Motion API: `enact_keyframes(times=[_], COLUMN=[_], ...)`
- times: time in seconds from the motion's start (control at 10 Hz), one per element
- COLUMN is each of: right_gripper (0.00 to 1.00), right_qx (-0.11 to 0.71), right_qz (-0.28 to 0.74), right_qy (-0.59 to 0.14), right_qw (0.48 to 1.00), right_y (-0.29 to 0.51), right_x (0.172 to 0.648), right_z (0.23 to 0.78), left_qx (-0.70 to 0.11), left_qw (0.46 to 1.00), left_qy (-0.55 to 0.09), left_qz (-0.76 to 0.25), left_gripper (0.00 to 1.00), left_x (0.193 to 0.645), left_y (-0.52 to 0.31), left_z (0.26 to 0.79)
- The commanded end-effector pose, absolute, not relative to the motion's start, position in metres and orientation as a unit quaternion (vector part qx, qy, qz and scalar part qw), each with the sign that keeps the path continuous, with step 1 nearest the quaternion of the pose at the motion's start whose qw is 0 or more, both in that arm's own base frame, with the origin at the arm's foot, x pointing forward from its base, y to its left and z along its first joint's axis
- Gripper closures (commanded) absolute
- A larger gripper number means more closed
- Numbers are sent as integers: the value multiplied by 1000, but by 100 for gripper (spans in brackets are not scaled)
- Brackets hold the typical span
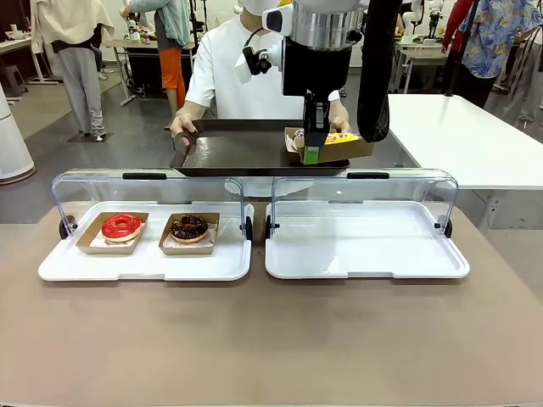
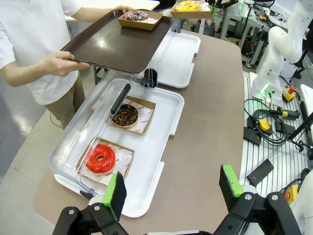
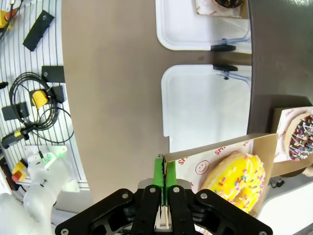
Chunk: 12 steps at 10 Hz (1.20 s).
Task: Provide the desired donut to the person.
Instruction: Place the picked Paper togo box onto the Handle tray extended by the person.
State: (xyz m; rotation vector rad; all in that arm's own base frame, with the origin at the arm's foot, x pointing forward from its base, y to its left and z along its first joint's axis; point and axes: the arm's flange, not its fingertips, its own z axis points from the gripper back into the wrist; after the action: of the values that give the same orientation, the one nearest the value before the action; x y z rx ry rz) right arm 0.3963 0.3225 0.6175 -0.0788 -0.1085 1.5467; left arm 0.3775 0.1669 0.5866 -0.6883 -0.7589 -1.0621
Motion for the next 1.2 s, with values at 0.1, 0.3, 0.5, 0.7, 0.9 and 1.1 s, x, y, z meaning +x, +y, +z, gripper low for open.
enact_keyframes(times=[0.1, 0.3, 0.5, 0.7, 0.9, 1.1], right_gripper=[100, 100, 100, 100, 98, 98], right_qx=[-38, -38, -38, -38, -31, -28], right_qz=[696, 696, 696, 696, 702, 694], right_qy=[-47, -47, -47, -47, -46, -42], right_qw=[715, 715, 715, 715, 710, 718], right_y=[321, 321, 321, 321, 339, 372], right_x=[392, 392, 392, 392, 408, 435], right_z=[615, 615, 615, 615, 622, 632], left_qx=[-317, -317, -317, -317, -317, -317], left_qw=[735, 735, 735, 735, 735, 735], left_qy=[-352, -352, -352, -352, -352, -352], left_qz=[-485, -485, -485, -485, -485, -485], left_gripper=[0, 0, 0, 0, 0, 0], left_x=[377, 377, 377, 377, 377, 377], left_y=[168, 168, 168, 168, 168, 168], left_z=[588, 588, 588, 588, 588, 588])
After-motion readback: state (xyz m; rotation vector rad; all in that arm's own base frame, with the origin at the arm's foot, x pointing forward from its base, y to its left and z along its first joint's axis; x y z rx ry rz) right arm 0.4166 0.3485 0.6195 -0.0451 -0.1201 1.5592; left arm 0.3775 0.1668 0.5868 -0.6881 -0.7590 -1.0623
